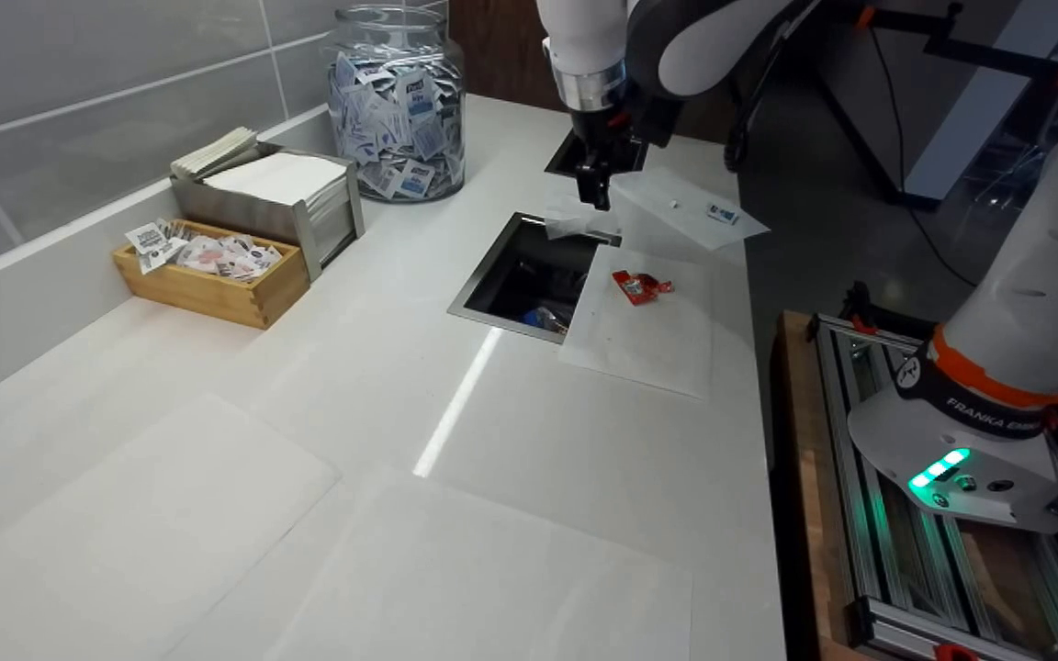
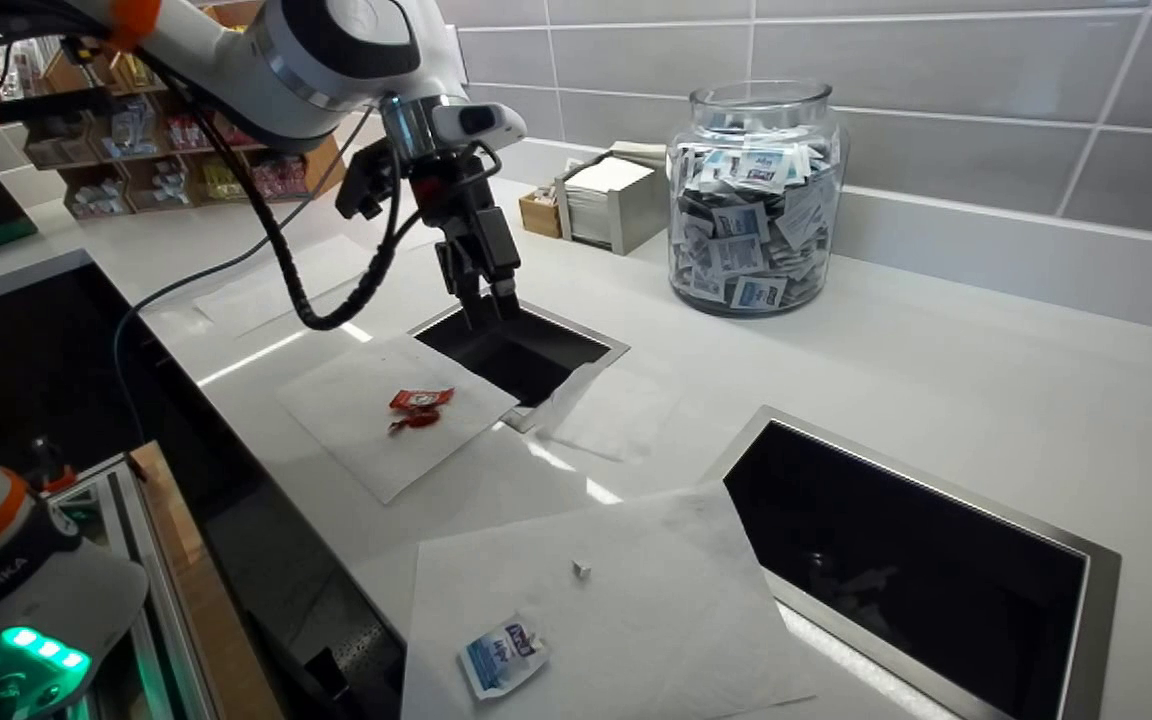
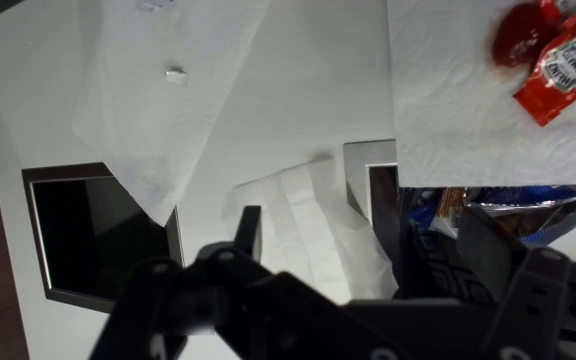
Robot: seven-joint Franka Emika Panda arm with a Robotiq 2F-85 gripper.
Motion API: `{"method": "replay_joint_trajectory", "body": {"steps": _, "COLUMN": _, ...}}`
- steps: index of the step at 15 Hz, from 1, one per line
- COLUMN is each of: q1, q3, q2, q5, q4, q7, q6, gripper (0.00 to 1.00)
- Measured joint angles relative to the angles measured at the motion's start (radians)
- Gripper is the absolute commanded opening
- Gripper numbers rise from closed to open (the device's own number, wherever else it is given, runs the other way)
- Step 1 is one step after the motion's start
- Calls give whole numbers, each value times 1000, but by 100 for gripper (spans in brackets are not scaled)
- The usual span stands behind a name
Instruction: Fold the square white tissue in half
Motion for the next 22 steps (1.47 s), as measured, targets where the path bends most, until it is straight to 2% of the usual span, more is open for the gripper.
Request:
{"method": "replay_joint_trajectory", "body": {"steps": 4, "q1": 7, "q3": -5, "q2": 27, "q5": -3, "q4": 20, "q7": 0, "q6": 3, "gripper": 100}}
{"method": "replay_joint_trajectory", "body": {"steps": 8, "q1": 26, "q3": -39, "q2": 46, "q5": -6, "q4": 31, "q7": 31, "q6": 3, "gripper": 100}}
{"method": "replay_joint_trajectory", "body": {"steps": 15, "q1": 82, "q3": -71, "q2": 191, "q5": -136, "q4": 120, "q7": 210, "q6": 60, "gripper": 100}}
{"method": "replay_joint_trajectory", "body": {"steps": 22, "q1": 142, "q3": -93, "q2": 323, "q5": -204, "q4": 210, "q7": 283, "q6": 59, "gripper": 100}}
